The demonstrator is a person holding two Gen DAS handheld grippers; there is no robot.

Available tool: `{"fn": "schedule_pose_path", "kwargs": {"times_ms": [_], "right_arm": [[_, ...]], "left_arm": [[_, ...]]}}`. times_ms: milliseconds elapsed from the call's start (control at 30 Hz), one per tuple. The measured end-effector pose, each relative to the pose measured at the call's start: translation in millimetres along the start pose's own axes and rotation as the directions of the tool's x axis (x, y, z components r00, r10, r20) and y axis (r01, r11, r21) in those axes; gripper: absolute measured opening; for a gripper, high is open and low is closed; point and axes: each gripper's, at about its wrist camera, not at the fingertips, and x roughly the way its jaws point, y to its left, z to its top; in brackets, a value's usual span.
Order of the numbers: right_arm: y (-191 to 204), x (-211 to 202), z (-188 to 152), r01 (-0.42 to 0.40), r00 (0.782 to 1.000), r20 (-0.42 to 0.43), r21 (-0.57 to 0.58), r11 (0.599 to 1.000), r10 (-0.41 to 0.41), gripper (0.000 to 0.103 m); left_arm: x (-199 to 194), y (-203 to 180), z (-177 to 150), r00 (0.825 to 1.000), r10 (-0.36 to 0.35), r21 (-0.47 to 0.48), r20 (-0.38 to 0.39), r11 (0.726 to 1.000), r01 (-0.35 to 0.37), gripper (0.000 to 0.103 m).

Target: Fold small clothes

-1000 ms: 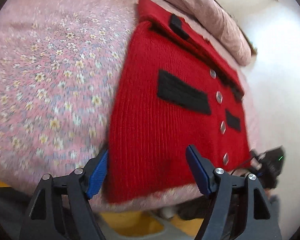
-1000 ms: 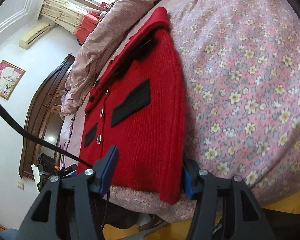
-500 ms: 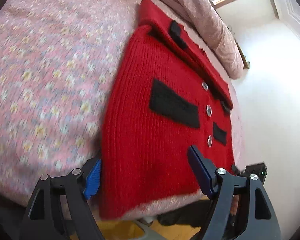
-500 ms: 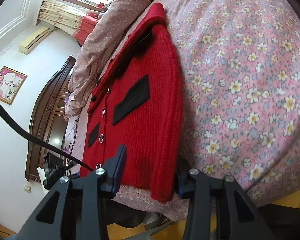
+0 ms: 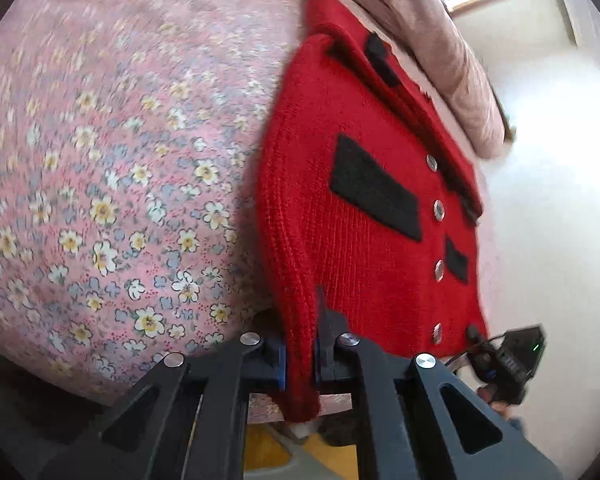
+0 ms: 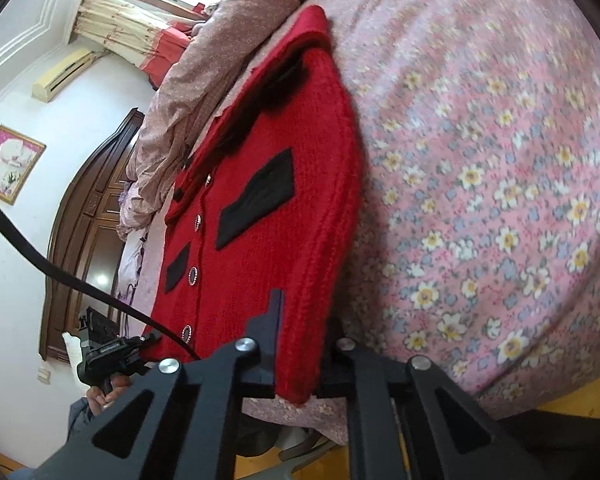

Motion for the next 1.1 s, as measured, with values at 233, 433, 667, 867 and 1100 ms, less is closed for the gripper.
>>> {"fn": "schedule_pose_path", "kwargs": {"times_ms": [233, 433, 667, 867, 1100], "right_arm": [[21.1, -14.6, 19.8, -0.006, 0.991, 0.133, -0.089, 0.996, 0.018, 0.008], [46.9, -9.3, 45.5, 0.043, 0.984, 0.177, -0.199, 0.979, -0.007, 0.008], [58.4, 6.8, 80.2, 0.065, 0.982, 0.185, -0.186, 0.98, -0.03, 0.008], [73.1, 10.5, 112.9, 0.136, 0.965, 0.25, -0.244, 0.96, -0.073, 0.008], [76.9, 14.9, 156.0, 0.15, 0.96, 0.269, -0.25, 0.957, -0.08, 0.008]], "left_arm": [[-7.1, -19.5, 15.6, 0.998, -0.022, 0.045, 0.061, 0.999, 0.019, 0.002], [-8.0, -49.1, 39.9, 0.99, -0.068, 0.082, 0.124, 0.995, 0.058, 0.002], [-7.4, -72.6, 88.8, 0.979, -0.031, 0.114, 0.199, 0.993, 0.009, 0.002], [-6.0, -78.7, 124.1, 0.966, -0.038, 0.101, 0.255, 0.995, 0.012, 0.002], [-0.7, -101.1, 157.8, 0.954, -0.009, 0.161, 0.299, 0.986, -0.041, 0.002]]}}
